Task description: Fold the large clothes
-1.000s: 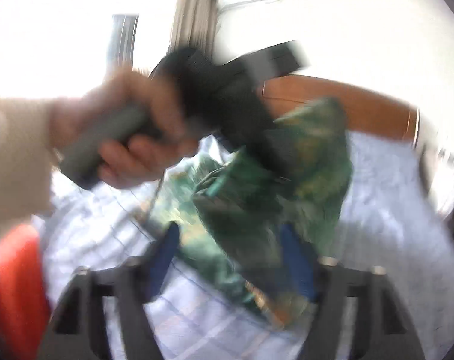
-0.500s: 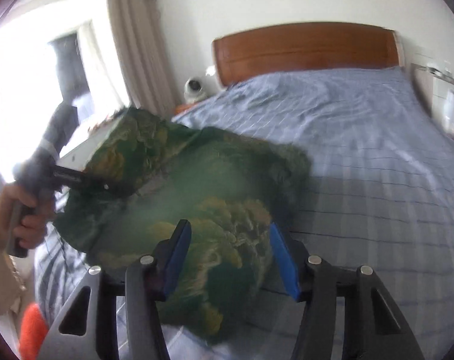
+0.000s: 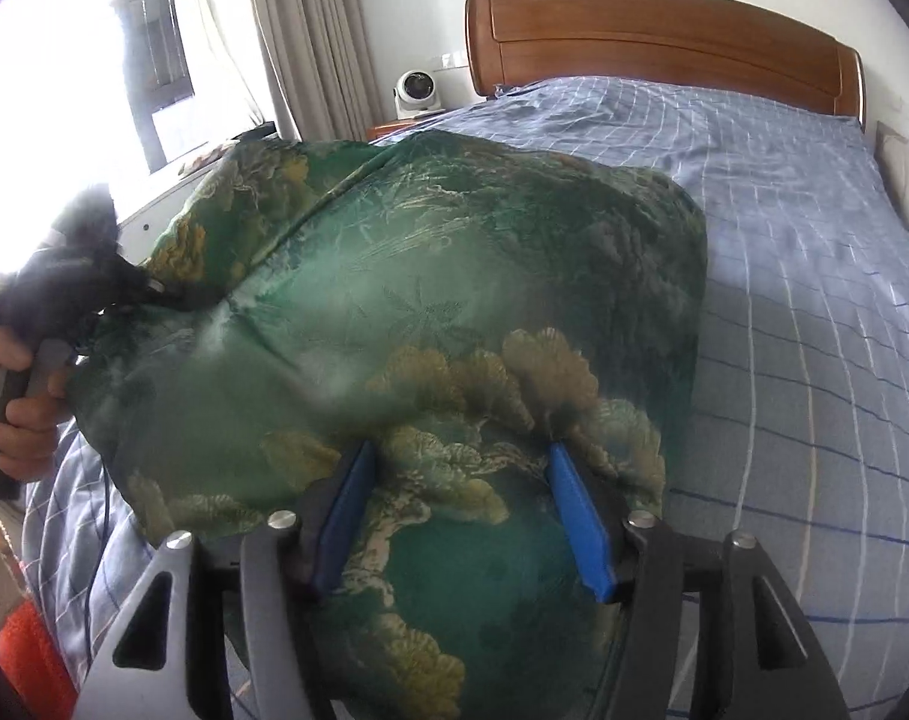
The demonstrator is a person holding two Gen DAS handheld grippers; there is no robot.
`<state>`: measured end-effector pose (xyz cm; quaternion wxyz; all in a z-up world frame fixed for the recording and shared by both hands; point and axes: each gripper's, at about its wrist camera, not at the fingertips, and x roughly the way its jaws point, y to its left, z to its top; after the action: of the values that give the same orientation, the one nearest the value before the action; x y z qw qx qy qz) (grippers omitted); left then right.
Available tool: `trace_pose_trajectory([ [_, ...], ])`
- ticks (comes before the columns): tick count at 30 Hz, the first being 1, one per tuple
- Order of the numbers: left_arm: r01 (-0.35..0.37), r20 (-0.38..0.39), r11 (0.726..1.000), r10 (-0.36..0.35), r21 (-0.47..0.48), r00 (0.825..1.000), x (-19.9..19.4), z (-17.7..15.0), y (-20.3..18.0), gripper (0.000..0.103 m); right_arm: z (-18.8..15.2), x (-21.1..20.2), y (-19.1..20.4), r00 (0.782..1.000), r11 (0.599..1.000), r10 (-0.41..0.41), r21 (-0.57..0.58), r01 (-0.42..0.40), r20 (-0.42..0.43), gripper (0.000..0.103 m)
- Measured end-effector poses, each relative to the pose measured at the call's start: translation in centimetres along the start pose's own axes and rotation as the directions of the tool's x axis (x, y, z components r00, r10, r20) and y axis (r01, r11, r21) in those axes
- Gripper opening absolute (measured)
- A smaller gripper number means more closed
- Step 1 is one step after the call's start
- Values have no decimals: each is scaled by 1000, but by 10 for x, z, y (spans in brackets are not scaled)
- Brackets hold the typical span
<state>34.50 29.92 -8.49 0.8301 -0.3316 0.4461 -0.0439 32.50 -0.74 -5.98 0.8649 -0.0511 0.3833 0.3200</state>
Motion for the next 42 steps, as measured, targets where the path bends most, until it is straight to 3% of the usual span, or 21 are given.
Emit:
trace_pose_trajectory([
  [1, 23, 9, 1000, -23, -1, 1000, -10, -3, 1, 85, 3, 1, -2, 1000, 1000, -7, 7, 7, 3, 72],
  [5, 55, 19, 998, -56, 34, 998, -34, -21, -7, 70, 14, -25, -10, 999, 998, -23, 58, 20, 43, 73],
  [7, 57, 17, 996, -58, 69, 998, -34, -26, -9, 44, 16, -49, -4, 995, 999, -24, 51, 18, 101, 73],
  [9, 34, 7, 996, -35, 78, 999, -25, -29, -6, 32, 12, -67, 8, 989, 999, 26, 19, -29, 145, 73],
  [10, 6, 10, 996, -7, 85, 1000, -20, -30, -7, 32, 7, -69, 18, 987, 998, 69, -4, -69, 143, 73],
  [12, -49, 16, 993, 48, 105, 999, -9, -26, -4, 32, -4, -52, 31, 988, 989, 145, -27, -143, 58, 72],
  [14, -69, 7, 991, 68, 118, 998, -3, -29, -4, 32, -16, -14, 37, 991, 994, 102, -40, -106, -85, 73],
  [17, -144, 44, 978, 139, 153, 989, -11, -36, -11, 37, -20, -3, 43, 996, 997, 37, -64, -42, -81, 75],
  [21, -239, 145, 958, 217, 158, 965, -48, -54, -23, 78, -11, -29, 44, 999, 999, 18, -29, -19, -47, 77],
  [22, -260, 172, 952, 232, 162, 957, -59, -62, -27, 90, -11, -37, 43, 999, 1000, -12, -28, 10, -51, 84],
  [23, -282, 199, 946, 248, 162, 948, -70, -70, -31, 92, -12, -45, 41, 997, 998, -48, -30, 46, -59, 89],
  [24, -291, 213, 943, 254, 162, 943, -75, -76, -32, 93, -15, -52, 40, 993, 995, -91, -32, 89, -68, 97],
  [29, -317, 258, 932, 267, 178, 929, -102, -118, -44, 96, -33, -87, 29, 967, 968, -247, -46, 245, -64, 97],
  [34, -390, 301, 893, 317, 224, 899, -104, -147, -62, 97, -49, -107, 25, 958, 956, -283, -85, 279, -38, 97],
  [42, -404, 297, 885, 332, 231, 895, -86, -172, -80, 97, -62, -126, 21, 949, 946, -312, -98, 308, -33, 97],
])
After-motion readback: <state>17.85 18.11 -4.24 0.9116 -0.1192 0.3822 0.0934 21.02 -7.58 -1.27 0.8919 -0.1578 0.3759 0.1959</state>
